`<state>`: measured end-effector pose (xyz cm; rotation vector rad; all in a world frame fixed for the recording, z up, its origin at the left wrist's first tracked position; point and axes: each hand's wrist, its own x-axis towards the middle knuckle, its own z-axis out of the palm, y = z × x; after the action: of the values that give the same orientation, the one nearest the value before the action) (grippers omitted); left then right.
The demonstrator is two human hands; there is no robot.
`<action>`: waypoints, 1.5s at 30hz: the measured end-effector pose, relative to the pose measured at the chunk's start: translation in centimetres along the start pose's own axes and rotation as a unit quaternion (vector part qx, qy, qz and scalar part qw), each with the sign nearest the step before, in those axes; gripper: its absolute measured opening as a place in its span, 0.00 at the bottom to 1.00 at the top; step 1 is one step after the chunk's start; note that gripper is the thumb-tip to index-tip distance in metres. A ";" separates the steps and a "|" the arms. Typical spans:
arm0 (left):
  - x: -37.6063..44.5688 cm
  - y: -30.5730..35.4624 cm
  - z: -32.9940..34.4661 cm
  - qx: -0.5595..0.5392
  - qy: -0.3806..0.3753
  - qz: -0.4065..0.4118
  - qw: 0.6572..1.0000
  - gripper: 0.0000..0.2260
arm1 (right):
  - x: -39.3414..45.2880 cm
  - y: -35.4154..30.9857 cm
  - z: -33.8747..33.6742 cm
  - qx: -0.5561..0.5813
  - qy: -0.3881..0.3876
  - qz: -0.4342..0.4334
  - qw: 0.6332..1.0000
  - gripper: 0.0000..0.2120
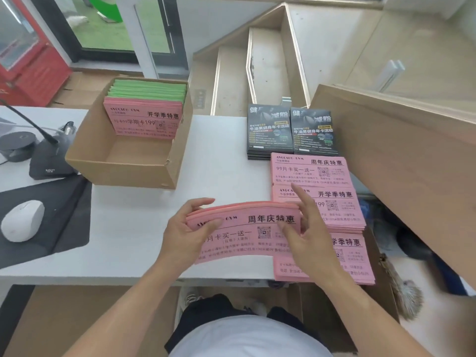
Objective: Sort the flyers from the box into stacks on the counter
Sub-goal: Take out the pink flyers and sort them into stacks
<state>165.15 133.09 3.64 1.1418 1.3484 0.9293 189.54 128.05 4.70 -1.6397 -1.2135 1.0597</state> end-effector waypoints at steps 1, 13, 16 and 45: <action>-0.1 0.0 1.3 0.001 -0.018 -0.001 1.000 0.20 | -0.5 0.3 -1.2 -0.008 0.018 0.007 1.000 0.38; -0.5 -2.5 13.8 0.122 -0.109 -0.058 0.985 0.26 | -4.1 6.7 -9.9 -0.077 0.174 0.141 0.972 0.32; -0.2 -2.0 14.6 0.158 -0.097 -0.054 0.981 0.28 | -3.2 7.5 -10.0 -0.130 0.175 0.129 0.967 0.34; -3.5 2.3 15.9 -0.036 -0.182 -0.297 0.937 0.16 | -3.2 9.9 -11.3 -0.307 -0.038 0.114 0.944 0.61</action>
<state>181.05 129.00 5.02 0.7299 1.2308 0.3029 202.38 121.56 -0.55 -2.2772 -1.5350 0.9366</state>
